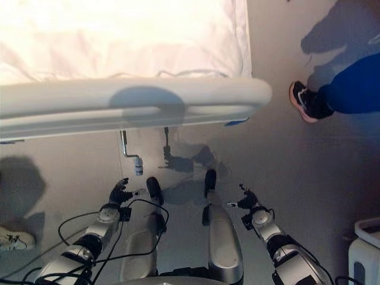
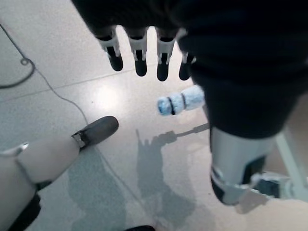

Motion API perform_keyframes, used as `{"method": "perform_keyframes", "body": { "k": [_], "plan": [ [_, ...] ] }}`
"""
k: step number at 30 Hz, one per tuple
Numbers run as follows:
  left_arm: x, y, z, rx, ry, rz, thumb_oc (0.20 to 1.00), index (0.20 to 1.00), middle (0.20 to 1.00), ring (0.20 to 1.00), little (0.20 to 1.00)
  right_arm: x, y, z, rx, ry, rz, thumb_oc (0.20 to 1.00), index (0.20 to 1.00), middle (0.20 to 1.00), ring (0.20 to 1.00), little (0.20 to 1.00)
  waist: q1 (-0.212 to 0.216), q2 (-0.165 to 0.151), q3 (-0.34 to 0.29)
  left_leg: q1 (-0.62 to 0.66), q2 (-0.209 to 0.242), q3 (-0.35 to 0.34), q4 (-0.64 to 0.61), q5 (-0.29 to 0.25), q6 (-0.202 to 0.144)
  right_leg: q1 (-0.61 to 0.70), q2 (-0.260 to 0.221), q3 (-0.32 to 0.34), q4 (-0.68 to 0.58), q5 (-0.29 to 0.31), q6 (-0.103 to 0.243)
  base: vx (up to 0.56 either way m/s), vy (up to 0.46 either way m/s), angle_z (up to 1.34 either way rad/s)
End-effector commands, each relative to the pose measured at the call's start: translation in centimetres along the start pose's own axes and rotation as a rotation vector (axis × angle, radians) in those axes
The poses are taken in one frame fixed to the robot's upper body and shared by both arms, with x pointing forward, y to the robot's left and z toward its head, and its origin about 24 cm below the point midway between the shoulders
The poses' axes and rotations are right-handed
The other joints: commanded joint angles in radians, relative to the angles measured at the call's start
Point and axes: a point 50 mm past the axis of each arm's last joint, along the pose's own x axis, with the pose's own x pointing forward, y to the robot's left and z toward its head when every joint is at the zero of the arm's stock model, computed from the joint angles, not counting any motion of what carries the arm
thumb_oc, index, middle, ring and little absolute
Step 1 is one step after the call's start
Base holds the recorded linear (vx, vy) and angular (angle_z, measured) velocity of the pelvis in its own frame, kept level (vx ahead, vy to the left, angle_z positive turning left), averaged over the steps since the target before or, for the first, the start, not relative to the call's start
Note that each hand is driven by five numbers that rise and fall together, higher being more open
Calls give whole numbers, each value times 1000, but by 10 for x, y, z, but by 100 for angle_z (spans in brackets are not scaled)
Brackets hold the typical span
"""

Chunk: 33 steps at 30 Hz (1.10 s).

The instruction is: Raise the hospital bed

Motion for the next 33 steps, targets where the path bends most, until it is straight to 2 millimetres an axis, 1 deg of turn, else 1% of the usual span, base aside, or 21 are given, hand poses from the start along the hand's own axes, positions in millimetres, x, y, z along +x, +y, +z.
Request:
{"method": "perform_keyframes", "body": {
  "k": [1, 5, 6, 7, 8, 11, 12, 13, 14, 15, 16, 17, 19, 20, 23, 26, 27, 28, 30, 31, 33],
  "plan": [
    [5, 21, 15, -21, -66, 86, 1000, 1000, 1000, 1000, 1000, -2, -5, 6, -37, -69, -13, 1000, 1000, 1000, 1000, 1000, -12, -62, -38, -104, -33, -21, 169, -66, 30, -69, 5, 13, 78, 7, 73, -64, -3, -3],
    [12, 29, 39, -30, -130, 118, 1000, 1000, 1000, 1000, 1000, -1, -11, 16, -23, -110, -34, 1000, 1000, 1000, 1000, 1000, -24, -65, -28, -178, -25, -31, 210, -74, 37, -147, 3, 12, 136, -5, 70, -30, 10, 0],
    [13, 32, 46, -34, -146, 127, 1000, 1000, 1000, 1000, 1000, -1, -12, 19, -24, -127, -35, 1000, 1000, 1000, 1000, 1000, -27, -61, -25, -185, -21, -43, 225, -105, 29, -161, 4, 17, 164, -33, 78, 46, 25, 5],
    [13, 32, 46, -34, -147, 127, 1000, 1000, 1000, 1000, 1000, -1, -12, 19, -24, -127, -36, 1000, 1000, 1000, 1000, 1000, -27, -60, -26, -187, -21, -43, 228, -107, 30, -162, 4, 17, 166, -35, 79, 29, -8, 8],
    [16, 36, 59, -40, -183, 140, 1000, 1000, 1000, 1000, 1000, -1, -16, 23, -31, -147, -42, 1000, 1000, 1000, 1000, 1000, -34, -63, -20, -233, -18, -51, 261, -113, 30, -199, 0, 14, 187, -39, 74, -49, -24, 5],
    [19, 43, 76, -42, -228, 160, 1000, 1000, 1000, 1000, 1000, 0, -23, 32, -35, -186, -57, 1000, 1000, 1000, 1000, 1000, -43, -66, -23, -282, -16, -59, 268, -113, 27, -243, 1, 13, 187, -36, 75, -45, -16, 4],
    [19, 43, 76, -42, -228, 160, 1000, 1000, 1000, 1000, 1000, 0, -23, 32, -35, -186, -57, 1000, 1000, 1000, 1000, 1000, -43, -66, -23, -282, -16, -59, 268, -113, 27, -243, 1, 13, 187, -36, 75, -46, -5, 3],
    [20, 50, 87, -33, -256, 180, 1000, 1000, 1000, 1000, 1000, 0, -25, 38, -40, -212, -62, 1000, 1000, 1000, 1000, 1000, -47, -70, -18, -314, -14, -61, 273, -110, 26, -274, -1, 10, 193, -31, 78, -32, -2, 0],
    [21, 50, 87, -33, -256, 180, 1000, 1000, 1000, 1000, 1000, 0, -25, 38, -40, -212, -62, 1000, 1000, 1000, 1000, 1000, -47, -70, -20, -317, -14, -61, 274, -110, 27, -277, -1, 9, 194, -31, 78, -54, -12, 1],
    [22, 54, 97, -24, -279, 190, 1000, 1000, 1000, 1000, 1000, -1, -28, 43, -46, -240, -65, 1000, 1000, 1000, 1000, 1000, -50, -73, -15, -346, -11, -66, 286, -111, 28, -307, -1, 10, 208, -32, 78, 0, 0, 0],
    [22, 54, 97, -24, -279, 190, 1000, 1000, 1000, 1000, 1000, -1, -28, 43, -46, -240, -65, 1000, 1000, 1000, 1000, 1000, -50, -72, -17, -350, -10, -66, 288, -111, 28, -310, -2, 9, 210, -32, 78, -52, -22, -1],
    [23, 58, 105, -19, -295, 204, 1000, 1000, 1000, 1000, 1000, -2, -30, 49, -44, -272, -69, 1000, 1000, 1000, 1000, 1000, -53, -73, -11, -373, -11, -72, 291, -110, 27, -335, -7, 8, 219, -34, 76, 0, 0, 0],
    [23, 58, 105, -19, -295, 203, 1000, 1000, 1000, 1000, 1000, -2, -31, 49, -44, -272, -69, 1000, 1000, 1000, 1000, 1000, -53, -72, -13, -376, -11, -72, 292, -110, 27, -337, -7, 7, 220, -34, 76, 0, 0, 0],
    [23, 63, 111, -10, -310, 215, 1000, 1000, 1000, 1000, 1000, -4, -35, 53, -36, -294, -81, 1000, 1000, 1000, 1000, 1000, -55, -72, -11, -399, -12, -74, 293, -108, 26, -361, -10, 8, 221, -30, 77, -38, -5, 2],
    [23, 73, 121, 13, -340, 238, 1000, 1000, 1000, 1000, 1000, -7, -39, 58, -46, -335, -84, 1000, 1000, 1000, 1000, 1000, -59, -75, -1, -443, -11, -76, 298, -104, 25, -405, -13, 8, 226, -26, 76, -68, -8, 2],
    [23, 82, 131, 19, -365, 263, 1000, 1000, 1000, 1000, 1000, -9, -41, 57, -58, -344, -83, 1000, 1000, 1000, 1000, 1000, -62, -78, 7, -476, -10, -80, 314, -104, 26, -435, -13, 11, 235, -22, 75, -49, -14, -1],
    [23, 82, 131, 19, -365, 263, 1000, 1000, 1000, 1000, 1000, -9, -41, 57, -58, -344, -84, 1000, 1000, 1000, 1000, 1000, -62, -77, 6, -478, -10, -80, 315, -104, 26, -437, -13, 11, 235, -22, 75, -59, -27, -2],
    [22, 87, 137, 21, -384, 274, 1000, 1000, 1000, 1000, 1000, -11, -42, 58, -61, -355, -81, 1000, 1000, 1000, 1000, 1000, -63, -81, 12, -500, -8, -82, 324, -101, 26, -454, -14, 11, 238, -17, 75, -40, -21, -2],
    [22, 87, 138, 21, -384, 274, 1000, 1000, 1000, 1000, 1000, -11, -42, 58, -61, -355, -81, 1000, 1000, 1000, 1000, 1000, -63, -80, 11, -503, -8, -83, 325, -101, 26, -456, -14, 11, 239, -17, 75, -44, -19, 0],
    [21, 88, 144, 17, -408, 277, 1000, 1000, 1000, 1000, 1000, -13, -41, 60, -68, -372, -69, 1000, 1000, 1000, 1000, 1000, -65, -79, 20, -518, -8, -86, 327, -96, 26, -470, -17, 8, 240, -13, 75, -63, -19, 1],
    [21, 89, 147, -3, -412, 280, 1000, 1000, 1000, 1000, 1000, -14, -41, 58, -68, -369, -66, 1000, 1000, 1000, 1000, 1000, -65, -80, 23, -526, -9, -87, 328, -94, 26, -478, -17, 5, 242, -11, 75, -55, -13, 1]
  ]
}}
